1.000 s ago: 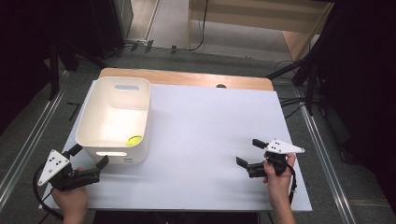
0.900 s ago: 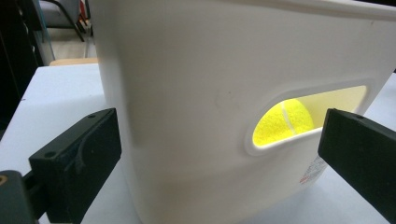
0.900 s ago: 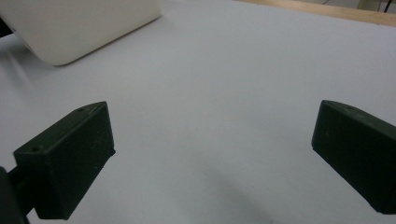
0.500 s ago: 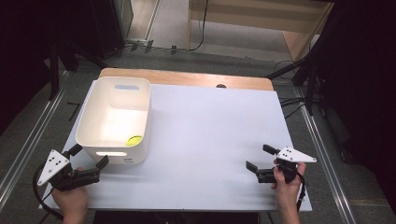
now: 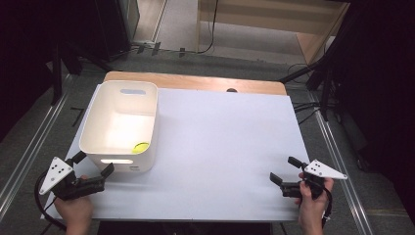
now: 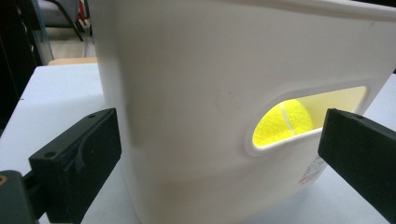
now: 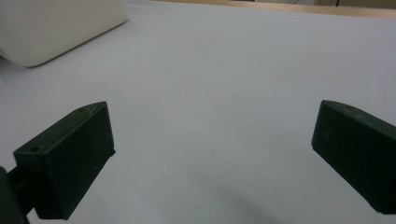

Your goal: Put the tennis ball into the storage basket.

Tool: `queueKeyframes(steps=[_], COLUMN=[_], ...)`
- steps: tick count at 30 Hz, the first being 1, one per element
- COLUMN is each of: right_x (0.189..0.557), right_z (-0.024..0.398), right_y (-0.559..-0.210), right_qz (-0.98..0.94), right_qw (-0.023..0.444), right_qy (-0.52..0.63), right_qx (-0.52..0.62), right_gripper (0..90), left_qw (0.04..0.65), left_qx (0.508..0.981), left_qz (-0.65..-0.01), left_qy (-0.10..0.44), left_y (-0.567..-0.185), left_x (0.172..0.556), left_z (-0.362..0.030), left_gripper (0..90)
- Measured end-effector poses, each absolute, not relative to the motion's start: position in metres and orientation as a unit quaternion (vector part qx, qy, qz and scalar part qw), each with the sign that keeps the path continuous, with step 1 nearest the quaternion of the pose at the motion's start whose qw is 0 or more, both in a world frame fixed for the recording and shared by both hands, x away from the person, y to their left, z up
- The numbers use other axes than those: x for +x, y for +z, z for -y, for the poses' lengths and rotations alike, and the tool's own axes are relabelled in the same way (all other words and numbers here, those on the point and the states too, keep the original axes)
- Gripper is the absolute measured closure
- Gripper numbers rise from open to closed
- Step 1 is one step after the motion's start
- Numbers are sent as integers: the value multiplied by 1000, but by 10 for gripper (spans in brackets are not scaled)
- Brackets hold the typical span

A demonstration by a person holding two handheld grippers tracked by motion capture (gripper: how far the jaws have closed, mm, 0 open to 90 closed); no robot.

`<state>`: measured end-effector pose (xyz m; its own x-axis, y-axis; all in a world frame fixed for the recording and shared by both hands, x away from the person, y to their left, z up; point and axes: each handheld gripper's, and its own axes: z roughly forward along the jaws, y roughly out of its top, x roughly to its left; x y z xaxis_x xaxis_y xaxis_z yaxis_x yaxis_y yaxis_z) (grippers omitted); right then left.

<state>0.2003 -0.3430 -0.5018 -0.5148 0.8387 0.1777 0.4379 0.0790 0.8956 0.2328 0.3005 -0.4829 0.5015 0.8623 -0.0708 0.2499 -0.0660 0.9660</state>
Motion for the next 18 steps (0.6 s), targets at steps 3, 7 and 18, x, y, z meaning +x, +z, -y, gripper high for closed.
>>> queueKeyframes(steps=[3,7,18], right_x=[198,195,196], right_z=[350,358,363], right_y=[-503,-505,-510], right_qz=[-704,-685,-681], right_qw=[204,203,213], right_qy=[509,524,524], right_qx=[452,464,465], right_gripper=[0,0,0], left_qw=[545,544,544], left_qx=[674,674,675], left_qz=[-413,-412,-412], left_qy=[281,282,281], left_y=[-483,-483,-483], left_x=[233,233,233], left_z=[-301,-300,-300], left_gripper=[0,0,0])
